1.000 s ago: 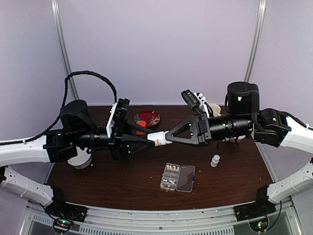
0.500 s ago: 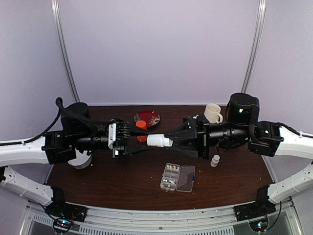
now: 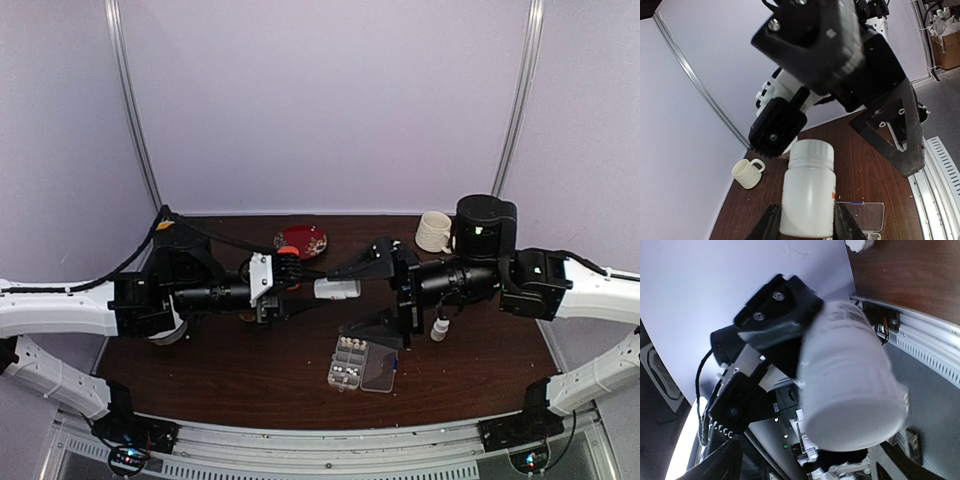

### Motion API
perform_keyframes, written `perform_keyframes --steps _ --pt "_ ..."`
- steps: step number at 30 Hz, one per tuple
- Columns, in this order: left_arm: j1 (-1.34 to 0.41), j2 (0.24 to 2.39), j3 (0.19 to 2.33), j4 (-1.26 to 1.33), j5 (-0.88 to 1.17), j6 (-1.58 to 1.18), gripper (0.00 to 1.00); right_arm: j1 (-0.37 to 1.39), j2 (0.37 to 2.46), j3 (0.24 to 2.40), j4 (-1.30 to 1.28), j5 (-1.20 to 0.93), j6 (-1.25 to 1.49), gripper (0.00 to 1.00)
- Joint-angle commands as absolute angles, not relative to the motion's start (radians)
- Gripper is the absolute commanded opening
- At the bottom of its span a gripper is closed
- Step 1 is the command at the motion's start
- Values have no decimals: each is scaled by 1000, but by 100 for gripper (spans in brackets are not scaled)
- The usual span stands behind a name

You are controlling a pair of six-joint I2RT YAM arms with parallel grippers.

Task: Sort the pills into containers
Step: Screw the lid of the pill bottle onto the pill bottle.

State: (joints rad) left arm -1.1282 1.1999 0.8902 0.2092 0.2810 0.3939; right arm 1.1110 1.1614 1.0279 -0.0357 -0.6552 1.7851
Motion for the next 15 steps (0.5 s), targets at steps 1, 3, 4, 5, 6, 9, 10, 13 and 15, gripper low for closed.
perform_keyframes --steps 1,3,4,5,6,9,10,13,15 --pt "-1127 1171 814 358 225 270 0 1072 1113 1075 -101 -659 1613 99" --pt "-1127 1163 780 381 215 242 0 1060 1098 1083 -157 -649 1532 100" --pt "-1127 1160 769 392 212 230 0 1053 1093 1083 -183 -651 1500 100" --pt "-1127 1156 757 403 211 216 0 1047 1091 1084 -217 -653 1466 100" --pt "-1126 1154 747 413 209 202 0 1040 1093 1088 -251 -657 1430 100" --pt "-1127 1137 727 438 190 145 0 1018 1101 1133 -407 -646 1252 100" --pt "-1126 1132 723 442 183 122 0 1011 1107 1163 -477 -622 1147 100" --pt "-1127 1124 714 463 190 60 0 1006 1117 1282 -647 -521 666 100" --pt "-1126 1124 709 483 209 16 0 1006 1097 1302 -650 -509 367 100"
